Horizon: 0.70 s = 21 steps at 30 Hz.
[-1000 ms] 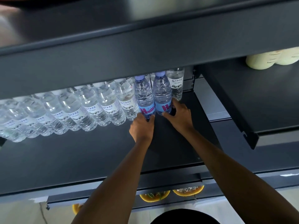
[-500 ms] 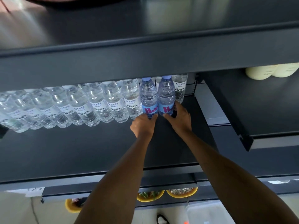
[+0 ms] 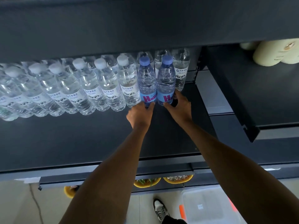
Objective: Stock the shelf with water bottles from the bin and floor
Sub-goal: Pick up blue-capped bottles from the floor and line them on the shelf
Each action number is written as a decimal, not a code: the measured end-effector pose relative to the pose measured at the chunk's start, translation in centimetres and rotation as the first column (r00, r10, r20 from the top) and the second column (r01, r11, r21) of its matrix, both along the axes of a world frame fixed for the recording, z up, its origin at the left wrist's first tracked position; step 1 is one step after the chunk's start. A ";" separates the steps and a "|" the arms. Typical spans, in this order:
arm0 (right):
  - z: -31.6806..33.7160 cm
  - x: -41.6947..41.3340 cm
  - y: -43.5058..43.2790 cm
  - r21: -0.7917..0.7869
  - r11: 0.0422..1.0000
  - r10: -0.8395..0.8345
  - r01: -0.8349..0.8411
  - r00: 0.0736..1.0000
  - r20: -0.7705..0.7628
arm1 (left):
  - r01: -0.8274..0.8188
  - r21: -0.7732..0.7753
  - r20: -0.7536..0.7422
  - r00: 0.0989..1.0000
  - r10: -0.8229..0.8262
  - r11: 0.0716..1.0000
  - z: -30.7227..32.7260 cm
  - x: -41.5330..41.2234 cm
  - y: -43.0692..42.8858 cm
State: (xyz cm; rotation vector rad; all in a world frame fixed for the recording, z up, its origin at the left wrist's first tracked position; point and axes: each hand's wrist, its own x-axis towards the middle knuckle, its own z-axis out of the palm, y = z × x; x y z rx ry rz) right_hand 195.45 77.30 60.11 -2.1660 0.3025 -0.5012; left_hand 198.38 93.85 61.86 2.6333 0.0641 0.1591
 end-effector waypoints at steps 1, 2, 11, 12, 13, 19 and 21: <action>0.0 0.0 0.0 -0.001 1.000 0.003 -0.003 1.000 -0.002 | -0.003 0.006 0.000 1.000 0.003 1.000 0.0 0.0 0.0; 0.0 0.0 -0.1 -0.006 1.000 0.004 -0.004 1.000 -0.003 | -0.003 0.012 0.000 1.000 0.003 1.000 0.1 0.0 -0.1; 0.4 -0.2 0.2 -0.077 0.997 0.027 -0.030 0.999 -0.038 | -0.003 -0.048 -0.020 1.000 0.002 0.999 0.6 -0.3 -0.1; 0.5 -0.2 0.3 -0.081 0.996 0.024 -0.027 0.999 -0.041 | -0.006 -0.094 -0.025 1.000 0.003 0.996 0.6 -0.4 0.1; 0.7 -0.3 0.5 -0.088 0.996 0.021 -0.025 0.999 -0.049 | -0.004 -0.160 -0.029 1.000 0.000 0.987 0.6 -0.6 0.4; 1.1 -0.6 3.0 -0.048 0.998 -0.054 0.049 0.991 -0.120 | 0.011 -0.523 -0.012 1.000 -0.020 0.852 0.7 -4.6 4.2; 1.1 -1.4 5.0 0.026 0.991 -0.125 0.129 0.985 -0.118 | 0.005 -0.559 0.009 1.000 0.000 0.829 0.8 -6.9 6.3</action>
